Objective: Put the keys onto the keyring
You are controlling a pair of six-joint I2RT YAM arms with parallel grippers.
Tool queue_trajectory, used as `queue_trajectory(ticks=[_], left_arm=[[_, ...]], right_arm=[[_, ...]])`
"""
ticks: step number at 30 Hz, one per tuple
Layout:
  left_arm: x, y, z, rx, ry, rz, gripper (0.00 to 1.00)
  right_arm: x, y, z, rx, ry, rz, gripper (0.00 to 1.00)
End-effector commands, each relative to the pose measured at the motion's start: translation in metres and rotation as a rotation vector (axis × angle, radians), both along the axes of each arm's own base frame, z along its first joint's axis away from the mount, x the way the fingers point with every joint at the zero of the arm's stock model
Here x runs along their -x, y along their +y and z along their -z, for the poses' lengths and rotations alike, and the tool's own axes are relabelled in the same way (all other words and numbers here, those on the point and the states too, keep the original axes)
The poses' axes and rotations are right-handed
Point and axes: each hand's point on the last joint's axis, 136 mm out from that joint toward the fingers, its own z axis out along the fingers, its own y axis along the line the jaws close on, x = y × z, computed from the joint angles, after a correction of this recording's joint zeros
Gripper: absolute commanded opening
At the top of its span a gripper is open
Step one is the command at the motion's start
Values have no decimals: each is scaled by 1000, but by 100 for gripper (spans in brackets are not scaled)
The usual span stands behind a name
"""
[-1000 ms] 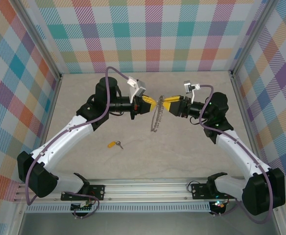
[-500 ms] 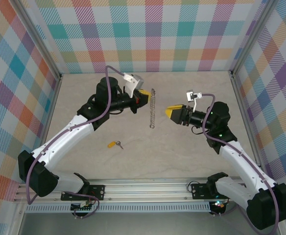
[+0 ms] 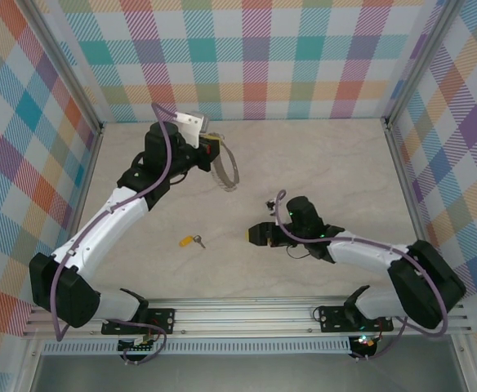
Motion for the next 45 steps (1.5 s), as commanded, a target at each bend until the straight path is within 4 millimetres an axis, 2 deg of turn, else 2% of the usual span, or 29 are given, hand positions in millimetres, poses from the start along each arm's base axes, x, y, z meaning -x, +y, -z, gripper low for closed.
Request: queue_trajectory(ticks=[1,7,16,21,31,45], left_arm=[[-3,20,-17,38,-50,-63,0],[-15,44,-22,51,-51,-128,0],[-38,76,-25,63,-32,-234,0],[-45,90,-30,77,-32,-261,0],[-48,107,-37,92,-36,-291,0],[-44,110,-38,95,-30,-284,0]], right_arm=[[-16,25,-17,-20,-102,-16,57],[-19,67,-3,65,-108,-115,50],[-27,118,19,208,-177,-248,43],[-27,143,35,285,-216,-328,40],[-31,162,60,354,-224,-408,38],[-33,178,76,377,-227,-453,37]])
